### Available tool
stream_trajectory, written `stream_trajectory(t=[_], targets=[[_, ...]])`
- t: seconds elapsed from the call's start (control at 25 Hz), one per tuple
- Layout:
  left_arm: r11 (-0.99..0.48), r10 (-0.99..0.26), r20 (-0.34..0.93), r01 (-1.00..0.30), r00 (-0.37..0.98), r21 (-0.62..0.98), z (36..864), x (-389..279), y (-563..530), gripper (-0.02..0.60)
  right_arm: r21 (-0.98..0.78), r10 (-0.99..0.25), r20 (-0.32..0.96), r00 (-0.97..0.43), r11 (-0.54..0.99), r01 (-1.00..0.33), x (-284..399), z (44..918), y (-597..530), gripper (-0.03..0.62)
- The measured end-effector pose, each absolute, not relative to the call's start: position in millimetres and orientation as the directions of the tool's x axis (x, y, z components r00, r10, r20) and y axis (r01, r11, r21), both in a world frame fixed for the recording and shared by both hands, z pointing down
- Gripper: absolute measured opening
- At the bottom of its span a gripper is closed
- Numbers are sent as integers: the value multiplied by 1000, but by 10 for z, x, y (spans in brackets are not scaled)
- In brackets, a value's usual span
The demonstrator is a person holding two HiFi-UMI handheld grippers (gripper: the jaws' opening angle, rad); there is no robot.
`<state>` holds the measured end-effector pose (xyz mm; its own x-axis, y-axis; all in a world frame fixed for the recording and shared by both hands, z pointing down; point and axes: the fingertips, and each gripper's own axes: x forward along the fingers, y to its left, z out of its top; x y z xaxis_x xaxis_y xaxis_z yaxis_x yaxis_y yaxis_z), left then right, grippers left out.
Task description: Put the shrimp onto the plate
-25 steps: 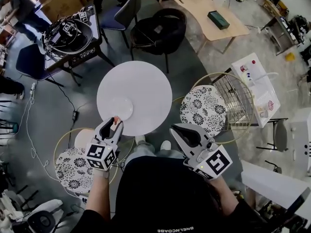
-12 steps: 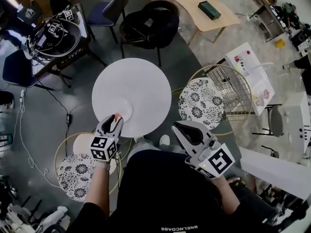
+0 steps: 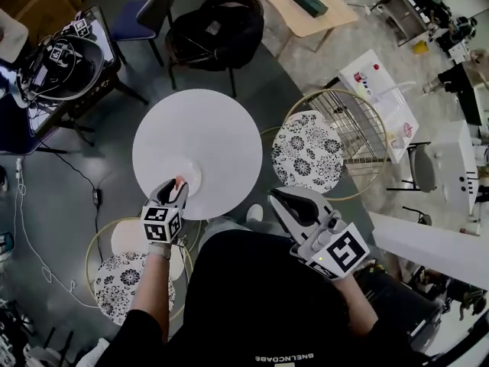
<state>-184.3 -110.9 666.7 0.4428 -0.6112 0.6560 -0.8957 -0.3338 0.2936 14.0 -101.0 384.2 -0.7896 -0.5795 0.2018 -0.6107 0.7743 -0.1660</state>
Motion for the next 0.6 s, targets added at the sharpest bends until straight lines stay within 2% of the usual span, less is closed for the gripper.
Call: stream_trajectory(t=[0.6], targets=[[-330, -479, 752, -887, 452, 323, 7464, -1997, -1208, 152, -146, -637, 279, -719, 712, -687, 109, 3972, -1153, 17]])
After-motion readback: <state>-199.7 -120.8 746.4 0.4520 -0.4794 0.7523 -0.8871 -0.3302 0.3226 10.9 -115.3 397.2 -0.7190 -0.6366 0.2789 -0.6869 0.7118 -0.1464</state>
